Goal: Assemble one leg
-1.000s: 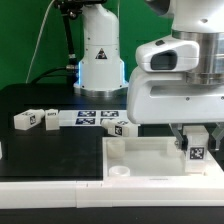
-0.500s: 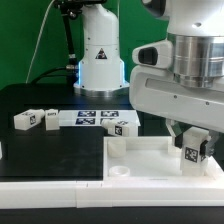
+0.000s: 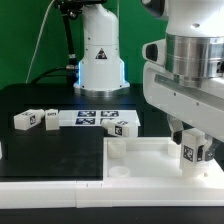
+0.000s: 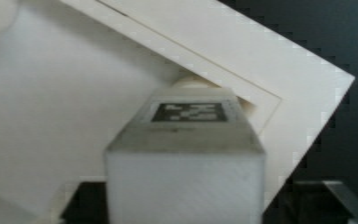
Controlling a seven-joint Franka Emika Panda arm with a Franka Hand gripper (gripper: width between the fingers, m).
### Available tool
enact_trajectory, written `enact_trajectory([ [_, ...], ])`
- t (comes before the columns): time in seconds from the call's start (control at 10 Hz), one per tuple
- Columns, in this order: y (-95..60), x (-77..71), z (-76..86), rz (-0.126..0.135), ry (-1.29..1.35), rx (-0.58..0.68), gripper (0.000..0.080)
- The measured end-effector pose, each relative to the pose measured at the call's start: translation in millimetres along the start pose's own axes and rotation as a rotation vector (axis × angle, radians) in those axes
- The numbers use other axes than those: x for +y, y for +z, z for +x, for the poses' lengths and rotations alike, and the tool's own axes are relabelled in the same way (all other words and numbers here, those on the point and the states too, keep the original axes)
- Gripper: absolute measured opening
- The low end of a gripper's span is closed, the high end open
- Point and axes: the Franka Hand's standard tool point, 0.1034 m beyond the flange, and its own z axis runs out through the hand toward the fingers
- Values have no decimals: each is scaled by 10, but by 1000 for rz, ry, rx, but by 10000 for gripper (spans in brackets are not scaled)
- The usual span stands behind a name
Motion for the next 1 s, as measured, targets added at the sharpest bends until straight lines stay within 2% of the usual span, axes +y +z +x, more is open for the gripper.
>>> enact_trajectory([
  [0.1, 1, 0, 0, 0, 0, 0, 587],
  [0.2, 1, 0, 0, 0, -39, 0, 587],
  [0.3, 0, -2, -10, -1, -69, 1, 637],
  [0.7, -22, -38, -157, 4, -538, -2, 649],
  [1.0, -21, -38, -161, 1, -891, 1, 649],
])
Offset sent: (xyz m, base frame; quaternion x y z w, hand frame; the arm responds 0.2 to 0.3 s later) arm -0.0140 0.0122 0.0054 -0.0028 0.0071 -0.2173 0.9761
